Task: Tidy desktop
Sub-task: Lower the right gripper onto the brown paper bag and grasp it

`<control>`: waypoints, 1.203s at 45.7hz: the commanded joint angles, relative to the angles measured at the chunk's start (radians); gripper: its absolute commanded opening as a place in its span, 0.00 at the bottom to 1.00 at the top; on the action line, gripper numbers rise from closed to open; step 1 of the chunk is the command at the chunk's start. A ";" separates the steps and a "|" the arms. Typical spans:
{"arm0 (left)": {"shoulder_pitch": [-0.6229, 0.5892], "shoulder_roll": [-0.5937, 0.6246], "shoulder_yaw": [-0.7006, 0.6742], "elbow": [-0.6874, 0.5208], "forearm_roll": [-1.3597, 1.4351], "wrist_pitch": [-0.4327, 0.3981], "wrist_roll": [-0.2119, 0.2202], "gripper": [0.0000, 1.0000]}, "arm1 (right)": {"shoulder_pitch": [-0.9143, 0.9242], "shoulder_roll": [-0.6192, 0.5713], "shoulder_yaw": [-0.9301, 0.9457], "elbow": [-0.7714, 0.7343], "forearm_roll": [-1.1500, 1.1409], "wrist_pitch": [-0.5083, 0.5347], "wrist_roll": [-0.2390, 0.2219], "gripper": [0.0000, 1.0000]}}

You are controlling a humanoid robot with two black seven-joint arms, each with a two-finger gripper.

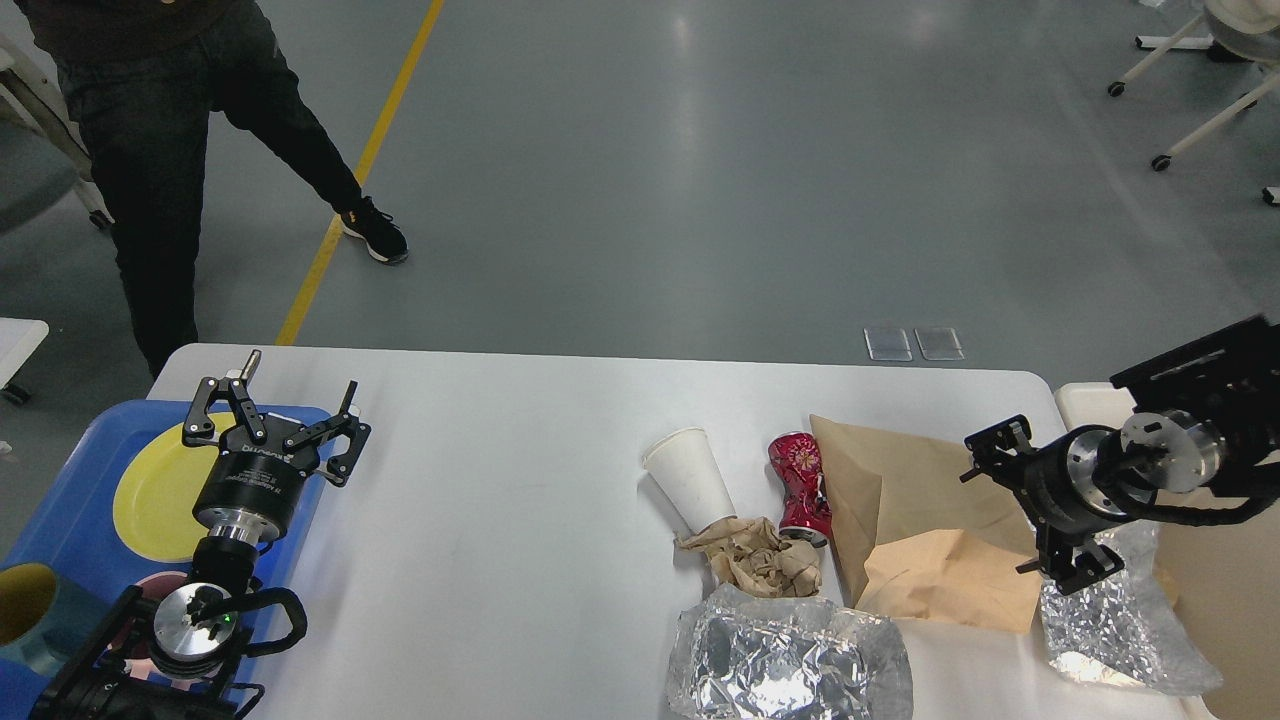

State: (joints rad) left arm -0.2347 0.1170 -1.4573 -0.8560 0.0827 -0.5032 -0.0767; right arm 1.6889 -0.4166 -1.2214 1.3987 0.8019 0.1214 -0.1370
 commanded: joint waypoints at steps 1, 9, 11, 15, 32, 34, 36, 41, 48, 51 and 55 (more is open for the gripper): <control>0.000 0.000 0.000 0.000 0.000 0.000 0.000 0.97 | -0.167 0.045 0.059 -0.133 0.000 0.000 -0.003 1.00; 0.000 0.000 0.000 -0.002 0.000 0.000 0.000 0.97 | -0.324 0.117 0.091 -0.259 0.000 -0.008 -0.003 1.00; 0.000 0.001 0.000 0.000 0.000 0.000 0.000 0.97 | -0.357 0.124 0.117 -0.293 0.000 -0.017 -0.003 1.00; 0.000 0.000 0.000 -0.002 0.000 0.000 0.000 0.97 | -0.420 0.130 0.177 -0.363 0.000 -0.043 -0.003 1.00; 0.000 0.000 0.000 0.000 0.000 0.000 0.000 0.97 | -0.494 0.174 0.212 -0.452 -0.012 -0.071 -0.003 0.55; 0.000 0.001 0.000 0.000 0.000 0.000 0.000 0.97 | -0.497 0.176 0.214 -0.451 -0.012 -0.071 -0.003 0.41; 0.000 0.000 -0.002 0.000 0.000 0.000 0.000 0.97 | -0.496 0.176 0.218 -0.448 -0.013 -0.069 -0.003 0.23; 0.000 0.000 -0.002 0.000 0.000 0.000 0.000 0.97 | -0.496 0.182 0.227 -0.448 -0.026 -0.065 -0.004 0.00; 0.000 0.000 -0.002 0.000 0.000 0.000 0.000 0.97 | -0.500 0.197 0.229 -0.457 -0.043 -0.088 -0.024 0.00; 0.000 0.000 -0.002 0.000 0.000 0.000 0.000 0.97 | -0.503 0.197 0.229 -0.463 -0.035 -0.097 -0.030 0.00; 0.000 0.000 -0.002 0.000 0.000 0.000 0.000 0.97 | -0.506 0.197 0.235 -0.465 -0.035 -0.101 -0.030 0.00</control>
State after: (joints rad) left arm -0.2347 0.1173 -1.4587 -0.8561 0.0828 -0.5032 -0.0767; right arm 1.1867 -0.2197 -0.9921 0.9376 0.7644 0.0287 -0.1637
